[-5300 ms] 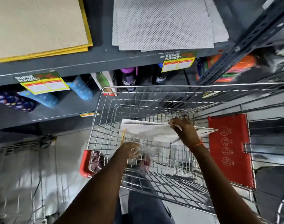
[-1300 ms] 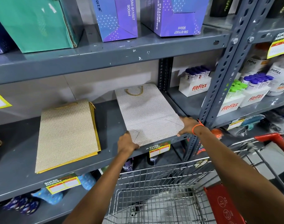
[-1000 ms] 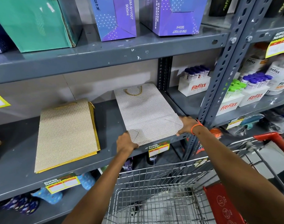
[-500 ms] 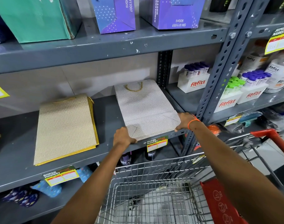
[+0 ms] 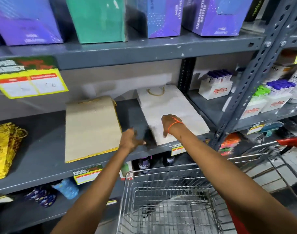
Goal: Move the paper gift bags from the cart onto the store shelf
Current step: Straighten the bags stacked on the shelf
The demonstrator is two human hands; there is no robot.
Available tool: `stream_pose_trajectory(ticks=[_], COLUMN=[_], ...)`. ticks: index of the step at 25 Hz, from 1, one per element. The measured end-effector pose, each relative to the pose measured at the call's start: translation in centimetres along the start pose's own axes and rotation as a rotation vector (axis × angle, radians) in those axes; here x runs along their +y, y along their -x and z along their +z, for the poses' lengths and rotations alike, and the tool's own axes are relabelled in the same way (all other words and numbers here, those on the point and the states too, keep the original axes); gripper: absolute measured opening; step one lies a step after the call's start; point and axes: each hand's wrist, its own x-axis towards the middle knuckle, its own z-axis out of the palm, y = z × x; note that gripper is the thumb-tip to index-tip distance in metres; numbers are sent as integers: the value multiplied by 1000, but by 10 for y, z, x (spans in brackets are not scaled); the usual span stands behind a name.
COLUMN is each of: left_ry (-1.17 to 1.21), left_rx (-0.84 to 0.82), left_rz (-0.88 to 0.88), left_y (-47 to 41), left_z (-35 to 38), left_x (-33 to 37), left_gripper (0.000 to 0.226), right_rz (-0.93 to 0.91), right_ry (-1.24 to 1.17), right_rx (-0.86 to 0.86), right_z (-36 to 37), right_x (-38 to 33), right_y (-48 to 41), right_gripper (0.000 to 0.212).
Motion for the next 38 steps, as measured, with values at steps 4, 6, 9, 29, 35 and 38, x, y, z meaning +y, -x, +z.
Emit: stream_pose_trajectory(ticks=[4,6,9,29,35,38], left_ry=[92,-34,-78,50,-49,-62], left_rx=[180,288,245,118,121,139], left_rz=[4,-38,-233,-149,-150,-152], left_y=[14,24,38,51,57,61], left_z=[-61,-90,-111,-146,-145,-144], left_x=[-67,-113,-168,-201,-197,-196], left_gripper=[67,83,112,59,56,53], right_rz=[-144,-168,-176,-90,-85,-88], right_ry=[-185,-227,-321,-493,-468,-433], right_rx=[17,-18,-124,-58,-42,-33], right_z=[10,27,58,69,72,74], right_x=[-86,-121,-149,-161,-164,-163], right_y=[9,13,18,22,24,23], right_gripper=[58,63,83,70,69,64])
